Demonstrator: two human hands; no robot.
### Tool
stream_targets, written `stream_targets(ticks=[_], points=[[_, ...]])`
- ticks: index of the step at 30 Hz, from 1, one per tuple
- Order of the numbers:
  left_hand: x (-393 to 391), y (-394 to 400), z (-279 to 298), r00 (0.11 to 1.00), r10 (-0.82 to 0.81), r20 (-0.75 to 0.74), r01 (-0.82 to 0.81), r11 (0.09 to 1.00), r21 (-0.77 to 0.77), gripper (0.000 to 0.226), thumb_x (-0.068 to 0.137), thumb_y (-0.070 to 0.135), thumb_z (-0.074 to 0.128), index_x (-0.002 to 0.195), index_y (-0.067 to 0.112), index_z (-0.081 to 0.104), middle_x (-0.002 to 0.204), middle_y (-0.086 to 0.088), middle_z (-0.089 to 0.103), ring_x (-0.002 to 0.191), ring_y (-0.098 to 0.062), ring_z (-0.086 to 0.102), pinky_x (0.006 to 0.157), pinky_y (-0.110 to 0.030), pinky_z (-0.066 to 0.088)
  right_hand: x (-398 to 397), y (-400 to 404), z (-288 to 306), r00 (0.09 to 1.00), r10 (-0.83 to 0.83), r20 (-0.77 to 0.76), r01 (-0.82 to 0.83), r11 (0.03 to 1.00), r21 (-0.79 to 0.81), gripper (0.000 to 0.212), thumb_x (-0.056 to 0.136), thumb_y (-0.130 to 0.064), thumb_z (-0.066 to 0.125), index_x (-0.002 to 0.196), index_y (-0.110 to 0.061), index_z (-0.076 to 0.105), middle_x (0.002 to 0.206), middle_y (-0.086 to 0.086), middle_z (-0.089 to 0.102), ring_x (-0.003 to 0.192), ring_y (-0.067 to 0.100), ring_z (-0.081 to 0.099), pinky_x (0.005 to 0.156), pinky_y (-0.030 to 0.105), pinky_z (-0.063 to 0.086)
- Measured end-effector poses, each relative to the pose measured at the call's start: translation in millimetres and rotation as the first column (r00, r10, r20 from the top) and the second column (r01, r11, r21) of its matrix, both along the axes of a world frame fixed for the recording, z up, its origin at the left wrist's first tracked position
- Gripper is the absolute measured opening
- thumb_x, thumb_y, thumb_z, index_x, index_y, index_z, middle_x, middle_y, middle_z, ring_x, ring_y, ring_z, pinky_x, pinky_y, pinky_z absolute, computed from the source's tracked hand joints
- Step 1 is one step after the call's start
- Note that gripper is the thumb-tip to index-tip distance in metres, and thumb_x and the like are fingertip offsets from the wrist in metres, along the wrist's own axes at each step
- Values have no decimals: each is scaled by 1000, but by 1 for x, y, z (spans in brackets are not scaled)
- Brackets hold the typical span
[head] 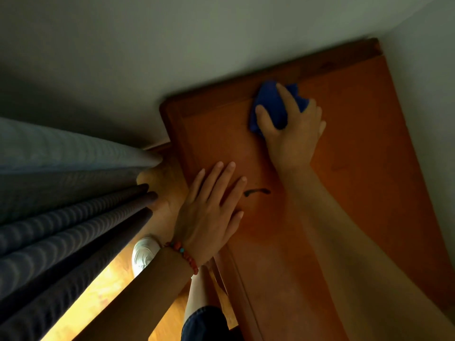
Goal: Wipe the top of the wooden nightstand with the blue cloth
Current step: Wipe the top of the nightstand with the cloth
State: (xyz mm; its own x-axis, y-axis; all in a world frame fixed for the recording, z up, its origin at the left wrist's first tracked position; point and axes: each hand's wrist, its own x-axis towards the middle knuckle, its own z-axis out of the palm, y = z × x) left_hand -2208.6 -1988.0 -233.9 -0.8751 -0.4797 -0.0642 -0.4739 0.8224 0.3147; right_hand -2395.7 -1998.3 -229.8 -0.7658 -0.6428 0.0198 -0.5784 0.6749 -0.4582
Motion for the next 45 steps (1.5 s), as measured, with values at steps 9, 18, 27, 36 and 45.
stream_targets(ticks=[9, 18, 27, 36, 45], points=[[34, -1, 1, 988, 154, -3, -154, 988, -24, 59, 72, 30, 75, 121, 4, 57, 128, -24, 52, 117, -40, 49, 92, -64, 22, 19, -13, 3, 993, 108, 38, -109, 994, 22, 51, 80, -50, 58, 125, -27, 52, 113, 16, 51, 104, 33, 43, 90, 39, 25], [44, 0, 3, 986, 167, 10, -167, 986, 14, 65, 68, 31, 75, 123, 3, 55, 131, -24, 50, 120, -39, 47, 96, -62, 22, 59, 12, 4, 981, 194, 14, -195, 981, 17, 52, 78, -48, 59, 124, -24, 53, 104, 16, 54, 93, 31, 46, 77, 32, 23], [54, -5, 6, 986, 163, 14, -164, 986, 36, 55, 82, 35, 57, 125, 3, 53, 133, -24, 48, 122, -39, 45, 100, -57, 22, 58, -41, 0, 987, 155, 28, -155, 988, -23, 52, 79, -52, 55, 124, -27, 52, 112, 16, 53, 103, 32, 45, 77, 29, 19], [85, -45, 24, 959, 284, -10, -282, 956, 80, 55, 83, 31, 42, 122, -5, 54, 128, -30, 50, 118, -46, 46, 95, -62, 36, 98, -18, 6, 982, 177, 57, -179, 983, 32, 50, 78, -50, 55, 120, -23, 55, 99, 15, 54, 89, 31, 45, 74, 31, 20], [87, -46, 23, 960, 281, -5, -279, 957, 78, 55, 83, 31, 41, 120, -7, 54, 127, -32, 50, 117, -48, 46, 93, -63, 38, 115, -28, 4, 984, 158, 80, -158, 987, -13, 53, 78, -50, 60, 123, -23, 51, 103, 15, 55, 90, 29, 45, 74, 30, 20]])
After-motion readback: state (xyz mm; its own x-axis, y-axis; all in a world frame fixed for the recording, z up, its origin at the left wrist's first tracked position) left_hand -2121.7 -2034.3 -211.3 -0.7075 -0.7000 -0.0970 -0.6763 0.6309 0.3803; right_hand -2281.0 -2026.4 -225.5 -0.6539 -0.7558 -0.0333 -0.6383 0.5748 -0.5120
